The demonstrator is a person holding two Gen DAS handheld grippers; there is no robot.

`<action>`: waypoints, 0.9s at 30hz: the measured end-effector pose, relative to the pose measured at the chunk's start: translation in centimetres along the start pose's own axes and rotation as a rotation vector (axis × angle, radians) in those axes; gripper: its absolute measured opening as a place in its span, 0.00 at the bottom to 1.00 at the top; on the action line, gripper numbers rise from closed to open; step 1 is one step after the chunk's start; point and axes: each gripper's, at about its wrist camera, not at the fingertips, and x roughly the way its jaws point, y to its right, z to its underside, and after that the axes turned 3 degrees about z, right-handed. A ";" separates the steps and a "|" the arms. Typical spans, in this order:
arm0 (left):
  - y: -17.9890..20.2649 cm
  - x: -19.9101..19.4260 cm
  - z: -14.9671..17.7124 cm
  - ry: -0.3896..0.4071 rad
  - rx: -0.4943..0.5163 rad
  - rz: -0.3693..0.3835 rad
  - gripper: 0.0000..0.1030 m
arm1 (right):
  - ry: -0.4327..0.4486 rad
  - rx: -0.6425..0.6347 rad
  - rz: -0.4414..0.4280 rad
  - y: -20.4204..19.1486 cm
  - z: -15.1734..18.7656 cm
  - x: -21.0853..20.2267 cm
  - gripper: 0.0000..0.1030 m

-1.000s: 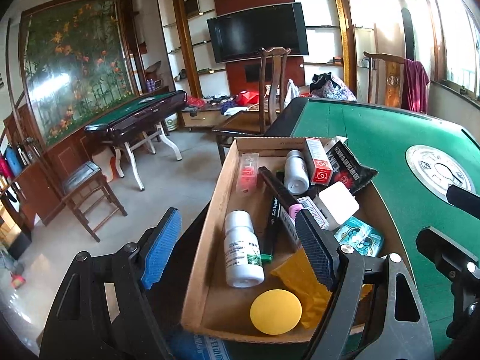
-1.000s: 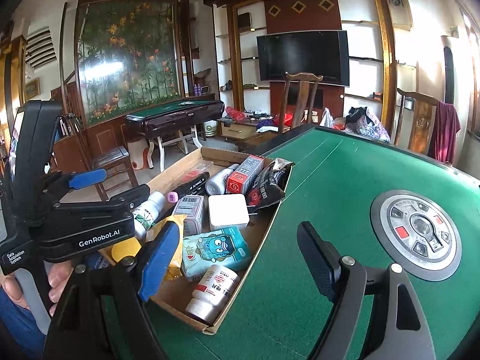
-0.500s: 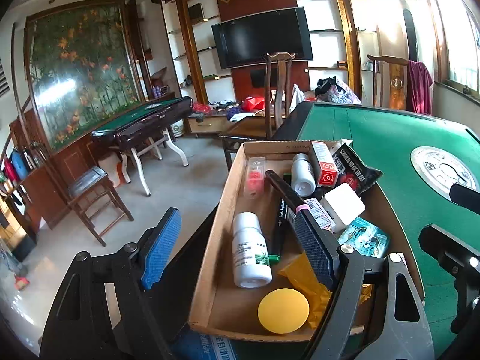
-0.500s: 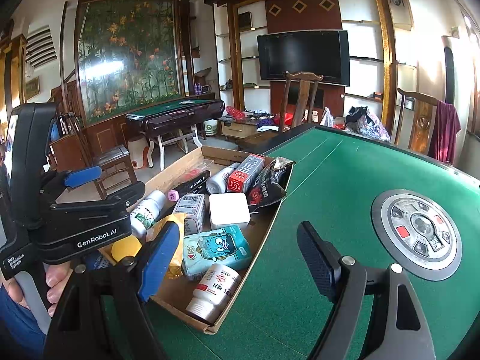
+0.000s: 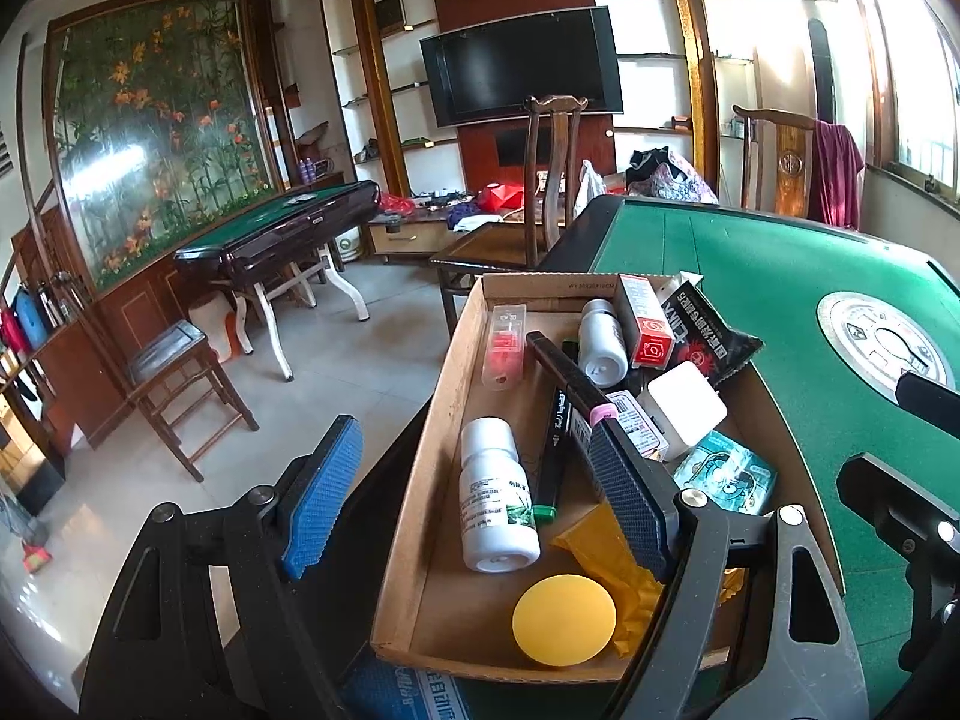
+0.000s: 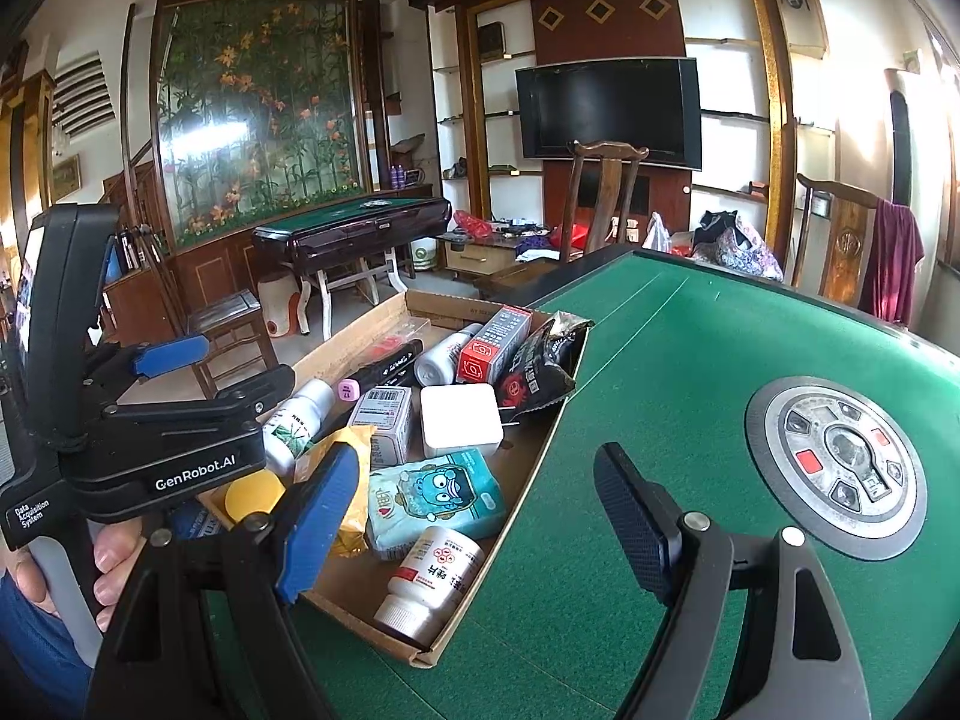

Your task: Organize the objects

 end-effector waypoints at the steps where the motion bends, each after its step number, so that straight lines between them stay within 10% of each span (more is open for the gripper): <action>1: 0.0 0.0 0.0 -0.001 0.000 0.003 0.77 | 0.000 0.001 0.000 0.0 0.0 0.0 0.79; 27: 2.3 -1.2 -0.1 -0.003 0.029 0.082 0.77 | -0.012 0.055 0.040 1.4 0.8 -1.1 0.79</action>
